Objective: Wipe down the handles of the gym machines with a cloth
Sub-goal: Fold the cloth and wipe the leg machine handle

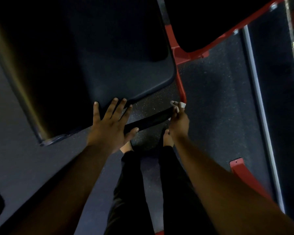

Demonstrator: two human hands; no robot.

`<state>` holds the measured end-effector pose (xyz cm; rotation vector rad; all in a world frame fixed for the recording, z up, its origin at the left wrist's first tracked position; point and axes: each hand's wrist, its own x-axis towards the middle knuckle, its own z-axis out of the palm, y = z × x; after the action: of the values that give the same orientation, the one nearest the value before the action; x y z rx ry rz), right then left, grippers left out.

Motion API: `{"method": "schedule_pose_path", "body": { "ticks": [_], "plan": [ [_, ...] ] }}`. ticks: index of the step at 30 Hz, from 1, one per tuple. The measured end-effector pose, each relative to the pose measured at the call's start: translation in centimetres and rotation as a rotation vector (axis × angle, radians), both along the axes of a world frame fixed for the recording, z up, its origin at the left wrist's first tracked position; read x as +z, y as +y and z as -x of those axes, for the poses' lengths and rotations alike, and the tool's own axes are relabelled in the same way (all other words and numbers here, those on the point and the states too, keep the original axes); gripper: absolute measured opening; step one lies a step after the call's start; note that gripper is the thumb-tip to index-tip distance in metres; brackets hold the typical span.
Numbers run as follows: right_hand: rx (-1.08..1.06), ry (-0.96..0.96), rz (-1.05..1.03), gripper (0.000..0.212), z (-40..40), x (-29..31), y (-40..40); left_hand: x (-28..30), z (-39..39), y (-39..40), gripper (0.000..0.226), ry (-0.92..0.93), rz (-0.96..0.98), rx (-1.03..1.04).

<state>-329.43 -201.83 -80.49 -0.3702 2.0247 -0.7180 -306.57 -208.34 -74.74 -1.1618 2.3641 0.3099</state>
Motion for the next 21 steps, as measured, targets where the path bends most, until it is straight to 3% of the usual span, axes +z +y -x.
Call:
{"method": "schedule_pose_path", "body": {
  "ticks": [4, 7, 10, 13, 15, 17, 21],
  "plan": [
    [0.168, 0.140, 0.113, 0.046, -3.3, 2.1, 2.0, 0.0, 0.0, -0.1, 0.084, 0.018, -0.001, -0.002],
    [0.461, 0.228, 0.240, 0.045, -5.0, 4.2, 3.5, 0.0, -0.2, -0.1, 0.085, 0.014, -0.010, 0.008],
    [0.658, 0.146, 0.433, 0.043, -4.1, 6.0, 4.0, 0.0, -0.5, -0.2, 0.084, 0.023, -0.029, -0.001],
    [0.527, 0.122, 0.367, 0.052, -0.4, 5.6, 2.3, 0.6, -1.2, -0.2, 0.082, 0.056, -0.056, 0.014],
    [0.395, 0.177, 0.232, 0.044, 1.3, 4.3, 0.9, 1.0, -2.3, 0.1, 0.080, 0.064, -0.055, 0.051],
    [0.417, 0.209, 0.116, 0.041, 0.3, 3.1, 1.0, 1.3, -4.0, 0.5, 0.078, 0.062, -0.056, 0.090],
    [0.446, 0.341, 0.142, 0.050, -4.6, 3.0, 3.1, 1.6, -7.0, 1.3, 0.078, 0.058, -0.066, 0.131]
  ]
}}
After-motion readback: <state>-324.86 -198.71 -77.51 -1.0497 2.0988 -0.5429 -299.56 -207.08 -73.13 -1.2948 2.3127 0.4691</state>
